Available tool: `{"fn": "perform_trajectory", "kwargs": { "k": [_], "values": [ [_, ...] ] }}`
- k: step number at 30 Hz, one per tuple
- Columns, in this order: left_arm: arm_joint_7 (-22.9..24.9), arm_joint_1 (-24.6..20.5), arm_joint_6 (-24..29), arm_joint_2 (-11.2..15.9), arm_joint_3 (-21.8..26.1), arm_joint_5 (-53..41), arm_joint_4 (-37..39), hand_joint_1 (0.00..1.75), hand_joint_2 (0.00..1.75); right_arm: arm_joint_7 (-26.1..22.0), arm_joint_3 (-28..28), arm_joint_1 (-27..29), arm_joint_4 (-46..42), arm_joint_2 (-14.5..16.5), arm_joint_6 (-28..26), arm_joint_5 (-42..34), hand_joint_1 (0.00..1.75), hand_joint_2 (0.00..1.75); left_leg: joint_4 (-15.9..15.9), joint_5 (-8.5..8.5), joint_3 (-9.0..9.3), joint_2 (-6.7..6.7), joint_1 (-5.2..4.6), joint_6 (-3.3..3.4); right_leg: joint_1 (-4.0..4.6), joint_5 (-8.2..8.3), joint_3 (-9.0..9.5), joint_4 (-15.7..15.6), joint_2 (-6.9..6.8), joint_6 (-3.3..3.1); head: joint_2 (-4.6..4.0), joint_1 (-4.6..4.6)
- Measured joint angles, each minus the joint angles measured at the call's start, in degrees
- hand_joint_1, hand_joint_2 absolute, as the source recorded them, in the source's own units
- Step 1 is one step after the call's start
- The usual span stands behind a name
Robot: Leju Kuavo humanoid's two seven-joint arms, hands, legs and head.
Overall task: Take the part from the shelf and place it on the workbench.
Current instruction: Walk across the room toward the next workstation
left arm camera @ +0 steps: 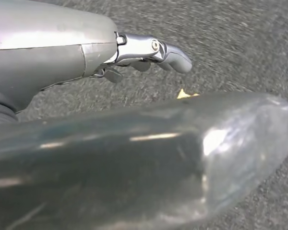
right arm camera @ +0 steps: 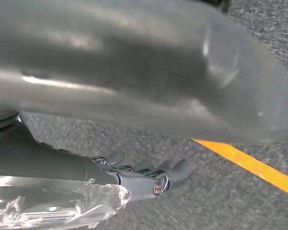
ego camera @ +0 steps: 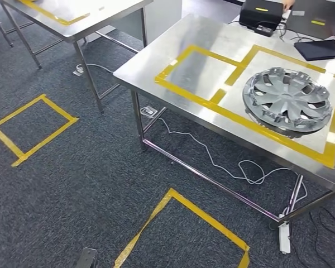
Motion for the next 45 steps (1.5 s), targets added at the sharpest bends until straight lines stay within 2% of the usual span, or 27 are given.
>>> {"fn": "perform_trajectory", "kwargs": {
  "k": [2, 3, 4, 5, 7, 9, 11, 13, 16, 18, 19, 21, 23, 25, 27, 28, 30, 32, 34, 35, 36, 38, 39, 41, 42, 43, 45],
  "values": [
    [0.7, -0.1, 0.5, 0.0, 0.1, -0.3, 0.0, 0.0, 0.0, 0.5, 0.0, -0.1, 0.4, 0.0, -0.4, 1.0, 0.0, 0.0, 0.0, 0.22, -0.33, -1.43, -0.05, 0.27, 0.0, -3.39, -3.55, 8.0, 1.27, -0.03, 0.0, 0.24],
    [1.1, 0.0, 0.8, 0.0, 0.1, -0.5, 0.0, 0.0, 0.0, 1.2, 0.0, -0.1, 0.6, 0.0, -0.7, 1.7, 0.0, 0.0, 0.1, 0.3, -0.42, -2.22, -0.07, 0.29, 0.0, -3.68, -4.45, 9.9, 1.38, -0.09, 0.0, 0.31],
    [1.4, 0.0, 1.1, 0.0, 0.1, -0.6, 0.0, 0.0, 0.0, 2.1, 0.0, -0.2, 0.8, 0.0, -1.0, 2.3, 0.0, 0.0, 0.1, 0.36, -0.45, -3.03, -0.07, 0.25, -0.03, -2.8, -4.25, 9.4, 1.45, -0.19, 0.0, 0.34],
    [1.6, 0.1, 1.4, 0.0, 0.1, -0.8, 0.0, 0.0, 0.0, 3.0, 0.0, -0.2, 0.9, 0.0, -1.4, 2.8, 0.0, 0.0, 0.2, 0.41, -0.45, -3.91, -0.05, 0.18, -0.1, -0.92, -2.86, 6.6, 1.74, -0.29, 0.0, 0.34],
    [1.9, 0.0, 2.0, -0.1, 0.1, -1.5, 0.0, 0.0, 0.0, 4.4, 0.0, -0.2, 1.2, 0.0, -2.5, 3.2, 0.0, 0.0, 0.5, 0.45, -0.59, -5.56, -0.06, -0.16, -0.47, 2.73, 1.17, -1.8, 4.17, -0.42, 0.0, 0.42],
    [2.4, -0.2, 2.9, -0.3, 0.1, -2.5, 0.0, 0.0, 0.0, 5.7, -0.3, -0.3, 1.5, 0.0, -3.9, 3.0, 0.0, 0.0, 0.8, 0.57, -1.07, -6.88, -0.03, -0.76, -0.72, 3.78, 3.36, -6.4, 6.45, -0.56, 0.0, 0.46],
    [2.6, -0.4, 3.8, -0.4, 0.0, -3.2, 0.0, 0.0, 0.0, 6.7, -0.8, -0.4, 1.6, -0.1, -4.8, 2.6, 0.0, 0.0, 0.8, 0.95, -1.69, -8.12, 0.26, -1.58, -0.57, 3.73, 3.54, -6.7, 5.97, -1.09, 0.0, 0.45],
    [2.5, -0.7, 4.2, -0.5, 0.0, -3.0, 0.0, 0.0, 0.0, 7.2, -1.4, -0.5, 1.7, -0.4, -4.6, 2.4, 0.0, 0.0, 1.5, 0.5, -2.41, -6.86, 0.32, -2.18, -0.53, 4.09, 3.58, -6.8, 4.57, -1.81, 0.0, 0.34],
    [2.0, -1.9, 4.4, -0.4, 0.0, -2.0, 0.0, 0.0, 0.0, 7.6, -2.0, -0.6, 2.1, -1.0, -3.5, 2.6, 0.0, 0.0, 10.5, -4.62, -6.74, -1.83, 0.12, -2.72, -0.42, 4.28, 3.52, -7.0, 1.84, -2.6, 0.0, -0.43],
    [1.6, -2.4, 4.4, -0.2, 0.1, -1.1, 0.0, 0.0, 0.0, 7.6, -2.3, -0.6, 2.3, -1.9, -1.3, 3.5, 0.0, 0.0, 17.6, -7.47, -9.97, -0.89, 0.17, -2.92, -0.33, 4.24, 3.44, -7.0, -0.07, -2.75, 0.0, -0.57],
    [1.5, -2.4, 4.3, -0.2, 0.3, -0.6, 0.0, 0.0, 0.0, 7.6, -2.3, -0.7, 2.4, -2.5, 0.2, 4.0, 0.0, 0.0, 18.6, -7.39, -10.36, -0.85, 0.19, -2.93, -0.33, 4.22, 3.42, -7.0, -0.87, -2.75, 0.0, -0.6],
    [1.3, -2.3, 4.3, 0.1, 0.5, 0.1, 0.0, 0.0, 0.0, 7.4, -2.3, -0.8, 2.5, -3.9, 2.8, 4.7, 0.0, 0.0, 14.5, -4.5, -7.96, -0.31, 0.2, -2.84, -0.36, 4.15, 3.49, -7.0, -2.3, -2.64, 0.0, -0.65],
    [1.2, -2.5, 4.3, 0.2, 0.6, 0.2, 0.0, 0.0, 0.0, 7.3, -2.3, -1.0, 2.6, -5.0, 3.6, 4.9, 0.0, 0.0, 6.3, -1.16, -3.46, 2.3, 0.09, -2.7, -0.08, 3.89, 3.66, -6.9, -3.5, -2.19, 0.0, -0.82],
    [1.2, -2.8, 4.3, 0.3, 0.6, 0.3, 0.0, 0.0, 0.0, 7.3, -2.4, -1.1, 2.7, -5.9, 3.9, 5.0, 0.0, 0.0, 2.0, -0.13, -1.27, 4.01, -0.06, -2.22, 0.37, 3.59, 3.78, -6.7, -4.62, -1.53, 0.01, -0.85],
    [1.2, -2.9, 4.4, 0.4, 0.7, 0.3, 0.0, 0.0, 0.0, 7.2, -2.4, -1.2, 2.7, -6.5, 4.0, 5.1, 0.0, 0.0, 1.6, -0.15, -1.45, 2.88, -0.17, -1.44, 0.41, 3.42, 4.02, -6.8, -5.92, -0.99, 0.01, -0.59],
    [1.2, -2.7, 4.4, 0.4, 0.7, 0.4, 0.0, 0.0, 0.0, 7.0, -2.4, -1.4, 2.8, -6.7, 4.1, 5.1, 0.0, 0.0, 1.6, -0.07, -1.55, 2.18, -0.16, -1.11, 0.27, 3.09, 4.01, -6.6, -5.84, -0.69, 0.0, -0.46],
    [1.1, -2.6, 4.6, 0.4, 1.0, 1.0, -0.1, 0.0, 0.0, 6.5, -2.4, -1.5, 2.8, -7.0, 4.4, 5.1, 0.0, 0.0, 1.5, 0.2, -1.67, 0.85, 0.0, -0.4, -0.04, 0.88, 2.76, -3.6, -3.21, -0.19, 0.0, -0.22],
    [0.2, -2.5, 4.8, 0.3, 1.5, 1.7, -0.1, 0.0, 0.0, 5.9, -2.4, -1.5, 2.8, -7.4, 5.1, 5.1, 0.0, 0.0, 1.5, 0.38, -1.88, -0.53, 0.02, 0.09, -0.18, -3.04, -0.79, 4.1, 0.26, 0.02, 0.0, 0.13],
    [-1.2, -2.1, 4.7, 0.3, 2.0, 2.4, -0.1, 0.0, 0.0, 5.6, -2.5, -1.4, 2.9, -7.7, 6.1, 5.2, 0.0, 0.0, 1.5, 0.48, -2.0, -2.14, -0.09, 0.29, -0.17, -4.88, -3.97, 10.4, 1.34, 0.0, 0.0, 0.27],
    [-1.7, -1.8, 4.6, 0.3, 2.2, 2.4, -0.1, 0.0, 0.0, 5.5, -2.5, -1.5, 2.9, -7.9, 6.6, 5.3, 0.0, 0.0, 1.5, 0.51, -1.99, -2.98, -0.13, 0.29, -0.17, -4.06, -4.17, 10.4, 1.5, -0.08, 0.0, 0.28],
    [-1.5, -1.6, 4.6, 0.2, 2.3, 1.8, -0.1, 0.0, 0.0, 5.5, -2.5, -1.5, 2.9, -8.1, 7.1, 5.7, 0.0, 0.0, 1.6, 0.54, -1.96, -3.84, -0.13, 0.24, -0.22, -2.19, -3.2, 7.9, 1.77, -0.18, 0.0, 0.28],
    [0.4, -2.0, 4.7, -0.2, 1.8, -0.7, -0.2, 0.0, 0.0, 5.6, -2.5, -1.8, 2.9, -8.3, 8.0, 6.7, 0.0, 0.0, 1.7, 0.68, -1.98, -5.6, -0.14, -0.03, -0.54, 1.89, 0.4, -0.1, 3.81, -0.35, 0.0, 0.32],
    [1.6, -2.6, 4.9, -0.6, 1.3, -2.0, -0.2, 0.0, 0.0, 5.7, -2.5, -2.1, 2.9, -8.4, 8.3, 7.2, 0.0, 0.0, 1.8, 0.79, -2.16, -6.46, -0.16, -0.28, -0.73, 2.99, 1.82, -3.3, 5.02, -0.39, 0.01, 0.34],
    [3.0, -3.6, 5.5, -1.4, 0.4, -3.1, -0.3, 0.0, 0.0, 5.9, -2.5, -3.0, 3.1, -8.4, 8.5, 7.7, 0.0, 0.0, 1.8, 1.12, -2.7, -7.81, -0.04, -1.05, -0.76, 3.21, 2.96, -5.7, 6.29, -0.64, 0.01, 0.39],
    [3.1, -3.8, 5.8, -1.7, 0.1, -2.9, -0.3, 0.0, 0.0, 5.9, -2.5, -3.4, 3.1, -8.3, 8.6, 8.0, 0.0, 0.0, 1.8, 1.33, -2.96, -8.38, 0.12, -1.47, -0.66, 3.36, 3.05, -5.8, 5.83, -0.92, 0.01, 0.38],
    [2.6, -3.8, 6.0, -1.7, 0.0, -2.4, -0.3, 0.0, 0.0, 5.8, -2.4, -3.9, 3.2, -8.3, 8.9, 8.4, 0.0, 0.0, 1.8, 1.36, -3.12, -8.41, 0.24, -1.83, -0.6, 3.58, 3.16, -5.9, 5.23, -1.31, 0.0, 0.38],
    [1.0, -3.4, 6.3, -1.6, 0.0, -0.8, -0.3, 0.0, 0.0, 5.5, -2.2, -4.4, 3.2, -8.3, 9.7, 9.3, 0.0, 0.0, 4.2, -0.32, -4.38, -6.0, 0.11, -2.33, -0.62, 4.03, 3.24, -6.3, 3.86, -2.07, 0.0, 0.07]
  ]
}}
